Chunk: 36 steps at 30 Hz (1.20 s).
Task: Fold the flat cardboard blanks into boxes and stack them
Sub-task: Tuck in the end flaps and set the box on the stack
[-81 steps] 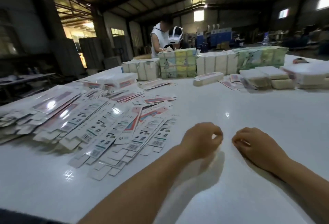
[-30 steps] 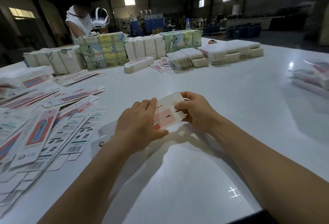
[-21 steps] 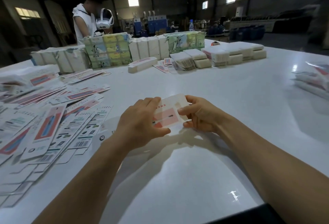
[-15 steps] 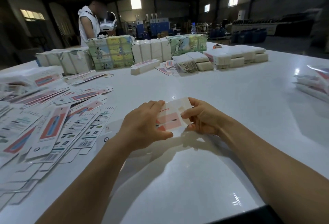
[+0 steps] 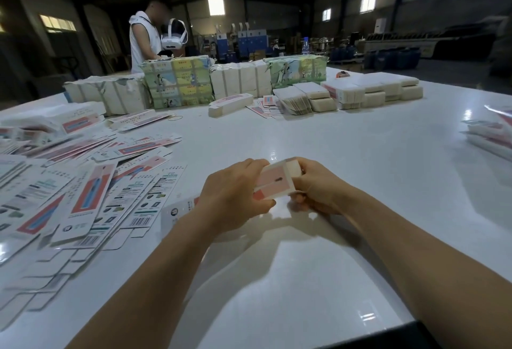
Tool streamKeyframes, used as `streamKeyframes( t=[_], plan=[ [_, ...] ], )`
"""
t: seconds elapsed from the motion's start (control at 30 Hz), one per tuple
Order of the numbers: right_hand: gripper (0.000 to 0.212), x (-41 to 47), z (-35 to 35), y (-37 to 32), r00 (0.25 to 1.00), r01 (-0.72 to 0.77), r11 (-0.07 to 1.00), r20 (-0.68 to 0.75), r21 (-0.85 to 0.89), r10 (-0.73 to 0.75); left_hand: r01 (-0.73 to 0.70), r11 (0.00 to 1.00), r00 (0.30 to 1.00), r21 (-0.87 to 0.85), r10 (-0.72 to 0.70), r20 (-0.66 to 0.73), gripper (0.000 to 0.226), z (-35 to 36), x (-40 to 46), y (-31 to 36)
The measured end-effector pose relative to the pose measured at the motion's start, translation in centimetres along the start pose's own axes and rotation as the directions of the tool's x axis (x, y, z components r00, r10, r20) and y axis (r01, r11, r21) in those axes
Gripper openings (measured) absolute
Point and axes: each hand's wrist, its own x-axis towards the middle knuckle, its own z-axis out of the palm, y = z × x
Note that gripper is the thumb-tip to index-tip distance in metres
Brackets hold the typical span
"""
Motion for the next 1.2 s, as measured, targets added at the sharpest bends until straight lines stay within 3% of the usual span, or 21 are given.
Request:
streamKeyframes(
  t=[0.1, 0.23, 0.33, 0.4, 0.47, 0.5, 0.57, 0.8, 1.0, 1.13, 1.2],
  plan=[
    [0.048, 0.2, 0.0, 0.0, 0.997, 0.004, 1.000, -0.078, -0.030, -0.007, 0.057, 0.997, 0.997, -0.057, -0.054, 0.057, 0.064, -0.2, 0.3, 0.0],
    [0.029, 0.1, 0.1, -0.4, 0.996, -0.019, 1.000, -0.086, 0.000, 0.019, 0.126, 0.990, 0.988, -0.062, -0.119, 0.102, 0.062, -0.1, 0.9, -0.1],
    [0.023, 0.1, 0.4, -0.6, 0.964, 0.077, 0.995, -0.259, 0.059, -0.059, 0.195, 0.977, 0.978, -0.087, -0.187, 0.092, 0.056, -0.2, 1.2, -1.2],
    [0.021, 0.0, 0.8, -0.5, 0.833, 0.239, 0.934, -0.439, -0.265, -0.337, 0.240, 0.962, 0.970, -0.132, -0.233, 0.064, 0.052, -0.5, 1.2, -2.3],
    [0.016, -0.2, 1.5, -0.1, 0.683, 0.333, 0.728, -0.379, -0.599, -0.624, 0.264, 0.948, 0.965, -0.176, -0.261, 0.039, 0.049, -0.7, 1.2, -3.0],
    [0.015, -0.2, 2.0, 0.1, 0.663, 0.344, 0.651, -0.316, -0.677, -0.679, 0.265, 0.946, 0.964, -0.188, -0.264, 0.033, 0.047, -0.7, 1.2, -3.1],
    [0.019, -0.1, 2.7, 0.5, 0.680, 0.339, 0.601, -0.253, -0.723, -0.688, 0.258, 0.946, 0.966, -0.196, -0.256, 0.032, 0.044, -0.6, 1.2, -3.1],
    [0.025, -0.4, 3.2, 0.4, 0.765, 0.327, 0.690, -0.248, -0.646, -0.594, 0.227, 0.957, 0.973, -0.180, -0.217, 0.075, 0.033, 0.0, 1.3, -2.2],
    [0.027, -1.1, 3.7, 0.0, 0.718, 0.400, 0.669, -0.239, -0.627, -0.653, 0.178, 0.977, 0.983, -0.119, -0.170, 0.075, 0.038, 0.0, 0.8, -2.3],
    [0.037, -1.2, 3.6, -0.3, 0.730, 0.405, 0.733, -0.290, -0.546, -0.619, 0.173, 0.980, 0.983, -0.093, -0.167, 0.074, 0.039, -0.1, 1.0, -2.4],
    [0.054, -1.1, 3.4, -0.4, 0.758, 0.379, 0.734, -0.266, -0.563, -0.595, 0.160, 0.983, 0.986, -0.086, -0.155, 0.063, 0.039, -0.1, 1.0, -2.4]
  ],
)
